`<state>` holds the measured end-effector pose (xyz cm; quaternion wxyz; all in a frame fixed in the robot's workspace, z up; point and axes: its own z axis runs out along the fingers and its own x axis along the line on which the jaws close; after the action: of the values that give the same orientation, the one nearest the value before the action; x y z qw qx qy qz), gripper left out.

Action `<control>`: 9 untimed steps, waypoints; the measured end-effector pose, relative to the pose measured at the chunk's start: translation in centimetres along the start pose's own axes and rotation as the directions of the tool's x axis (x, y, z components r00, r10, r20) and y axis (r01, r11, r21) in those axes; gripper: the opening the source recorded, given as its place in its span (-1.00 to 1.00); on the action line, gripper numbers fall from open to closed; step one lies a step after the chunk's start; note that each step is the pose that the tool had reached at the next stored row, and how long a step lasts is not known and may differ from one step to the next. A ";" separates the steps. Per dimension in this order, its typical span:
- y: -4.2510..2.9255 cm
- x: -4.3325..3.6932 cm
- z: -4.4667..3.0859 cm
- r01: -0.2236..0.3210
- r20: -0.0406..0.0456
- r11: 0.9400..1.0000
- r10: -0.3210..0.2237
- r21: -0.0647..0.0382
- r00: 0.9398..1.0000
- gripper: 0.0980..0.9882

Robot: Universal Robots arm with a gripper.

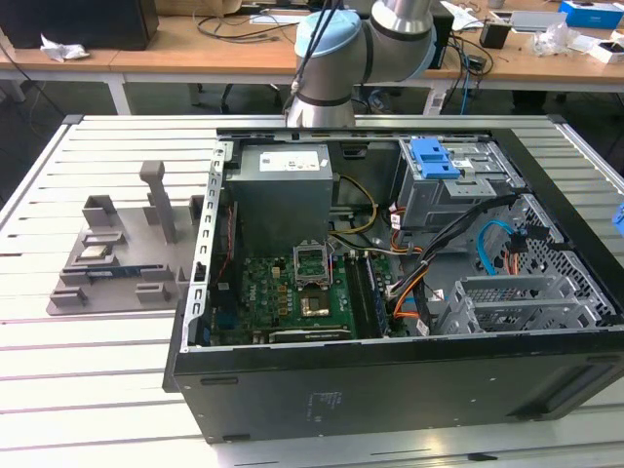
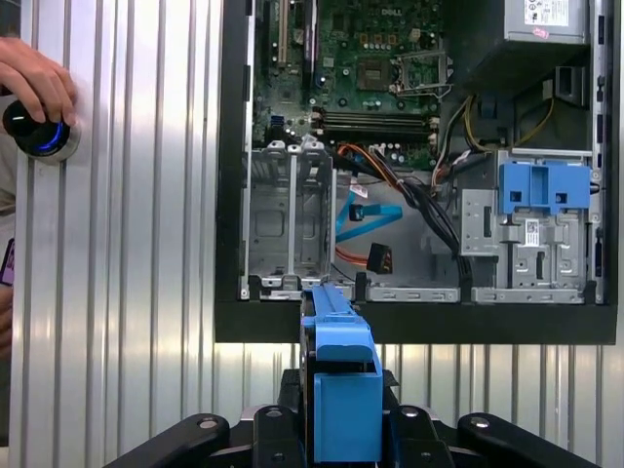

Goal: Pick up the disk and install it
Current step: 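Pick up the disk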

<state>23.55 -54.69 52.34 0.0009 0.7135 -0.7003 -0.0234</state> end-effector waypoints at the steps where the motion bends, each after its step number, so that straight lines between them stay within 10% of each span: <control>1: 0.41 -0.01 0.01 0.000 0.000 1.000 0.000 0.000 1.000 -0.40; 9: 2.20 -0.04 0.17 0.000 0.000 1.000 0.000 0.000 1.000 -0.40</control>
<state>21.34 -54.69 52.25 0.0010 0.7135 -0.7002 -0.0234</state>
